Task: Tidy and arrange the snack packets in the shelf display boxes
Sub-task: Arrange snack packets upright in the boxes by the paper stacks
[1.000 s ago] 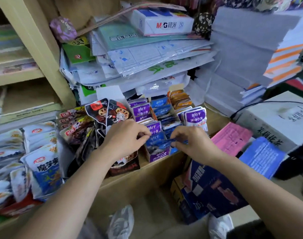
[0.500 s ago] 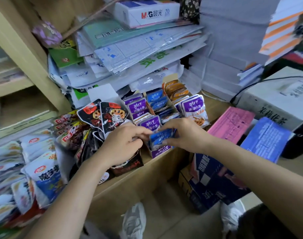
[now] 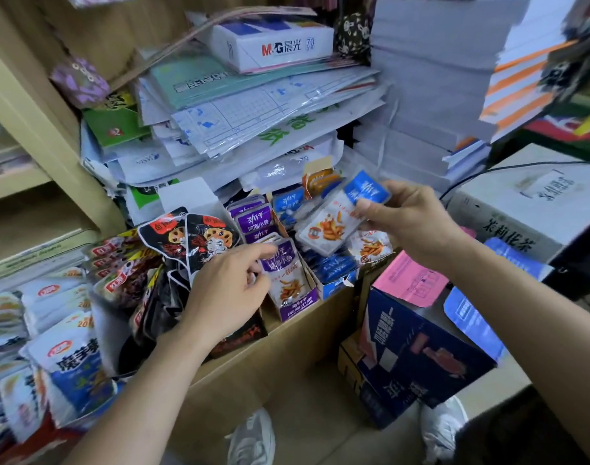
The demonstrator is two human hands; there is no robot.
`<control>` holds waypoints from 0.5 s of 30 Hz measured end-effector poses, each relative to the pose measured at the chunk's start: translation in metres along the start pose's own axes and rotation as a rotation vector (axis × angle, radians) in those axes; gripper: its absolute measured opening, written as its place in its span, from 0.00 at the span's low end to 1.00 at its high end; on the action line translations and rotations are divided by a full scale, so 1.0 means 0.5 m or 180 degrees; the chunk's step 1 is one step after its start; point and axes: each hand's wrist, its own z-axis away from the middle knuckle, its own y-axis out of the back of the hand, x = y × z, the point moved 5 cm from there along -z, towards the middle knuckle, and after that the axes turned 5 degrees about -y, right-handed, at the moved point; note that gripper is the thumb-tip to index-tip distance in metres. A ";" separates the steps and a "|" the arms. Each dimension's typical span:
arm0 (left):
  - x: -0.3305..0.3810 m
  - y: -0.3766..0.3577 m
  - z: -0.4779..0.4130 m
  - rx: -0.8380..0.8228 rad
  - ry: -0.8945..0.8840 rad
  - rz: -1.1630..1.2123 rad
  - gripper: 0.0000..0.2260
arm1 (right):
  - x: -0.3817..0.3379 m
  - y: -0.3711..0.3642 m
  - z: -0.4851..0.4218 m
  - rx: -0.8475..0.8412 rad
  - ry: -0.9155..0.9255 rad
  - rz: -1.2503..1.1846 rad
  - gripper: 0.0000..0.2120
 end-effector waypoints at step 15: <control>0.055 -0.115 -0.103 -0.0599 -0.0614 -0.1529 0.17 | -0.005 0.104 0.029 0.1314 0.0132 0.0303 0.09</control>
